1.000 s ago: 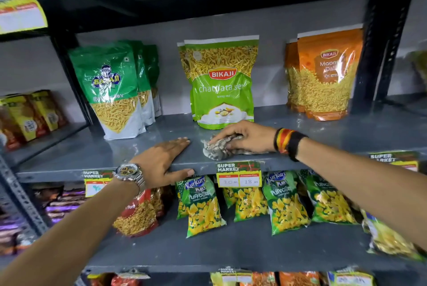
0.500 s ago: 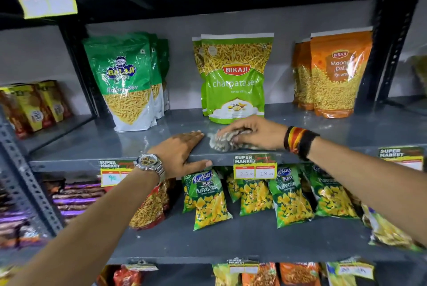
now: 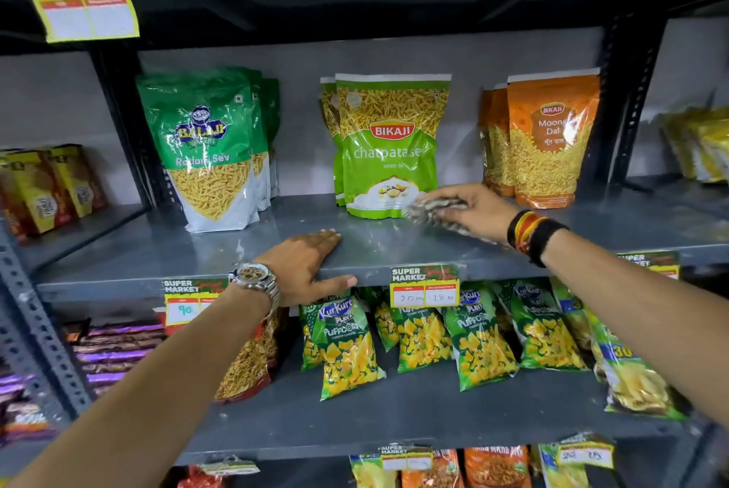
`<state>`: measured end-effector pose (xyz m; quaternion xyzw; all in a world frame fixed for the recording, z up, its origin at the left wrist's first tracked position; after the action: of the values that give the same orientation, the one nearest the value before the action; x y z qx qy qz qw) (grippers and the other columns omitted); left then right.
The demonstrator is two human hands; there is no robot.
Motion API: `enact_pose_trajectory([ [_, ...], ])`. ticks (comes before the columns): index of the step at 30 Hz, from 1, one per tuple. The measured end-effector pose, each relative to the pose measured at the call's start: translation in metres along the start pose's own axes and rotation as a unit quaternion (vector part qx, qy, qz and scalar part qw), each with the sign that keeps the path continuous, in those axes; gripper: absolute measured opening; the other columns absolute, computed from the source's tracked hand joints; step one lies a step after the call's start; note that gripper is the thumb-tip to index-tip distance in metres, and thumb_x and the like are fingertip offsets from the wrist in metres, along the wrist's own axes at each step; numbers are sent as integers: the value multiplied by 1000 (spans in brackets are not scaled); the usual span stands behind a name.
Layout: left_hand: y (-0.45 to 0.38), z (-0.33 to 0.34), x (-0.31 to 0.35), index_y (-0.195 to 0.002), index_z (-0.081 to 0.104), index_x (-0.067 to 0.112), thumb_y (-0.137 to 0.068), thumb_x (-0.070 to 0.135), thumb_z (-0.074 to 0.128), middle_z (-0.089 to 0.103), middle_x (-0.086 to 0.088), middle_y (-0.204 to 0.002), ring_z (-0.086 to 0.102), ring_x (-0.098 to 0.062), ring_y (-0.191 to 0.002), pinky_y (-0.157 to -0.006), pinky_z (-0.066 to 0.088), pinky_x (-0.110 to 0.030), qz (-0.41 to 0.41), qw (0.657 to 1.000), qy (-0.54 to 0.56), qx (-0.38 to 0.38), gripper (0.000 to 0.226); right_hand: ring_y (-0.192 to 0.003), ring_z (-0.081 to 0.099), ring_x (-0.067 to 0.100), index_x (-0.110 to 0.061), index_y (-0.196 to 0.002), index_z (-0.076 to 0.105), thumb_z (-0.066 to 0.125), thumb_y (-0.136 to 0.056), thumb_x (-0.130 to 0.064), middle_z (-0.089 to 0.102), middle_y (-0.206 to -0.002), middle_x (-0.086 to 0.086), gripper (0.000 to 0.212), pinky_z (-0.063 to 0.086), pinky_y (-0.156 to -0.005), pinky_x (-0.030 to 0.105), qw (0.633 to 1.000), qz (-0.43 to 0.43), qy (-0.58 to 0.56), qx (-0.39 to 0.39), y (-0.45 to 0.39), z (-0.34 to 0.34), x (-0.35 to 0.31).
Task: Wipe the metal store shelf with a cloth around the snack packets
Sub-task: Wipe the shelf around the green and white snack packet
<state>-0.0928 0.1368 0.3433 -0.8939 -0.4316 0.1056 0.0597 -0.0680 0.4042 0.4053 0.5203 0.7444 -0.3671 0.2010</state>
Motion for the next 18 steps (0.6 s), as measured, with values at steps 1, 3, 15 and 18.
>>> enact_pose_trajectory([
  [1,-3,0,4,-163,24,13,-82,92,23,32,-7,-169,33,-22,-154,-126,27,-37,-1,1000,-2,0,113,-81,65,-4,-23,-122,68,60,-92,-1,71,-120,5,38,49,-74,12,998,35,8,57,-8,-19,17],
  [3,-11,0,14,-163,25,13,-86,89,28,33,-8,-169,34,-22,-154,-125,28,-37,5,1000,-3,7,108,-98,67,17,-16,-119,70,58,-92,1,70,-120,9,35,48,-83,21,982,111,36,149,-21,-47,54],
  [15,-22,8,18,-164,23,14,-82,93,20,28,-5,-170,32,-20,-155,-126,22,-34,12,1000,-2,20,114,-105,65,36,-17,-100,74,55,-84,-3,72,-112,16,28,55,-88,36,964,157,160,144,-88,-24,99],
  [18,-20,7,19,-164,24,14,-80,93,19,29,-5,-170,32,-20,-155,-126,21,-33,11,1000,3,19,115,-106,65,35,-18,-107,74,54,-86,-4,71,-115,14,32,55,-90,35,968,145,156,133,-92,-20,96],
])
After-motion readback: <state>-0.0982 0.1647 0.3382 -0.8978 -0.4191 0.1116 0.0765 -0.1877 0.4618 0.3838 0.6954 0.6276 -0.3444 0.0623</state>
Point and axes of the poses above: each hand's wrist, its own y-axis away from the middle knuckle, its own z-axis out of the palm, x = y × z, the point moved 8 cm from there along -y, towards the middle knuckle
